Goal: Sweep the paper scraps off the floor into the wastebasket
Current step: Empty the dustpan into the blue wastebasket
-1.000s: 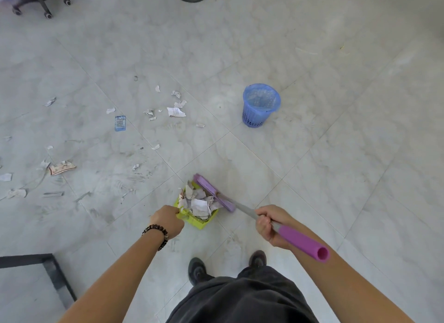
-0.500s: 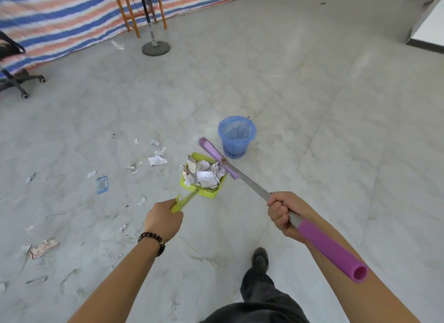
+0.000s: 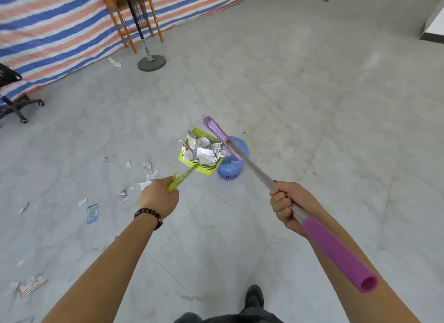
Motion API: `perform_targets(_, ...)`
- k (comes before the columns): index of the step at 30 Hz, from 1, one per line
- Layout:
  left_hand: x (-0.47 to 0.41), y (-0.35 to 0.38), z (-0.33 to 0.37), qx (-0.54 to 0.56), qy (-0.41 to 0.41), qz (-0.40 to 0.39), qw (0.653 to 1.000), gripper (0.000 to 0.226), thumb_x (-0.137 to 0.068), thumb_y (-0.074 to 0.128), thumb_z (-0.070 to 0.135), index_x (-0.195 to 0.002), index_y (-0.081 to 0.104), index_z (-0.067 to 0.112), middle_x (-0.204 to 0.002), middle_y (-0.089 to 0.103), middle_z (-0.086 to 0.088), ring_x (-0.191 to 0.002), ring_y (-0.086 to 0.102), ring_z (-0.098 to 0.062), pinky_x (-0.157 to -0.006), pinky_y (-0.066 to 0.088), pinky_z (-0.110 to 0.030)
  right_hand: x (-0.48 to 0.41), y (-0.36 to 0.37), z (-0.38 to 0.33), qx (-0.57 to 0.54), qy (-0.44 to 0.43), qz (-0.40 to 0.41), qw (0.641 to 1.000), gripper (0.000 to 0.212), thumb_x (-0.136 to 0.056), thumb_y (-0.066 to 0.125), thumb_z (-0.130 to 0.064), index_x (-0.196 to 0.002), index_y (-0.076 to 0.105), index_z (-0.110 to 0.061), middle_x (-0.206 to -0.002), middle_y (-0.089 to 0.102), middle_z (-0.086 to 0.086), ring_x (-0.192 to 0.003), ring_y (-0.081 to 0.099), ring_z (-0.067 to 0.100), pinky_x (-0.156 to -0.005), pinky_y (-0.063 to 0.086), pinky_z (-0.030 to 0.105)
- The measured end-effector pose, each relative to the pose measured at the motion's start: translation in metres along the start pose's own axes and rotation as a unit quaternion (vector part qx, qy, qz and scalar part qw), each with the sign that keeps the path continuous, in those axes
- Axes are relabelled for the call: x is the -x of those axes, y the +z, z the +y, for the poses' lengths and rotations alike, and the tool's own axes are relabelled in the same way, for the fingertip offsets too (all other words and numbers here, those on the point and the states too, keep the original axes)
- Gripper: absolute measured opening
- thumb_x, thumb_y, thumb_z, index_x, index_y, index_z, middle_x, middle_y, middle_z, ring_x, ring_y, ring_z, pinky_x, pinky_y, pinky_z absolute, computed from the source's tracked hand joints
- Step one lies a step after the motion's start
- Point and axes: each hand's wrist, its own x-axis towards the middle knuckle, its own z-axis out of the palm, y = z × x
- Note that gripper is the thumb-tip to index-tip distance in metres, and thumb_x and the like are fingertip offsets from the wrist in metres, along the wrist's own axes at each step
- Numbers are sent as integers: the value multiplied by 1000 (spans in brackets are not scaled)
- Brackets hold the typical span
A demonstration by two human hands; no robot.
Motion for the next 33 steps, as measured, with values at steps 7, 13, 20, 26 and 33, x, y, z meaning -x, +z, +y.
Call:
perform_targets(7, -80, -5, 38, -107, 62, -17, 992, 36, -86, 48, 11, -112, 68, 25, -76, 63, -7, -72, 59, -29, -59, 49, -30, -28, -3, -45, -31, -4, 53, 998, 26, -90, 45, -5, -73, 34, -22, -48, 30, -10, -30, 29, 2, -27, 28, 14)
perform_targets(13, -141, -7, 44, -199, 139, -53, 968, 42, -82, 47, 12, -116, 65, 30, -75, 59, 1, -73, 57, -26, -57, 41, -26, -54, 26, -51, -68, -9, 95, 993, 29, -88, 46, -7, -66, 35, -21, -49, 31, -10, -31, 30, 2, -28, 29, 14)
perform_targets(20, -180, -7, 60, -329, 225, -72, 914, 36, -84, 49, 14, -117, 59, 25, -103, 65, -1, -88, 61, -25, -68, 44, -29, -93, 64, -46, -137, -4, 130, 982, 26, -85, 46, -5, -65, 38, -19, -51, 35, -9, -33, 32, 3, -29, 30, 14)
perform_targets(26, -195, 1, 62, -344, 255, -126, 895, 29, -84, 52, 20, -111, 61, 22, -105, 66, -1, -93, 63, -24, -70, 44, -28, -129, 73, -24, -178, 26, 134, 975, 26, -87, 45, -6, -64, 40, -18, -49, 38, -8, -32, 36, 1, -30, 33, 12)
perform_targets(33, -194, 11, 35, 69, -65, -356, 930, 27, -87, 68, 20, -76, 46, 10, -62, 46, -7, -48, 40, -18, -43, 33, -21, -145, 47, 15, -311, 35, 92, 945, 22, -87, 47, -6, -68, 41, -16, -52, 39, -8, -34, 39, 1, -31, 39, 13)
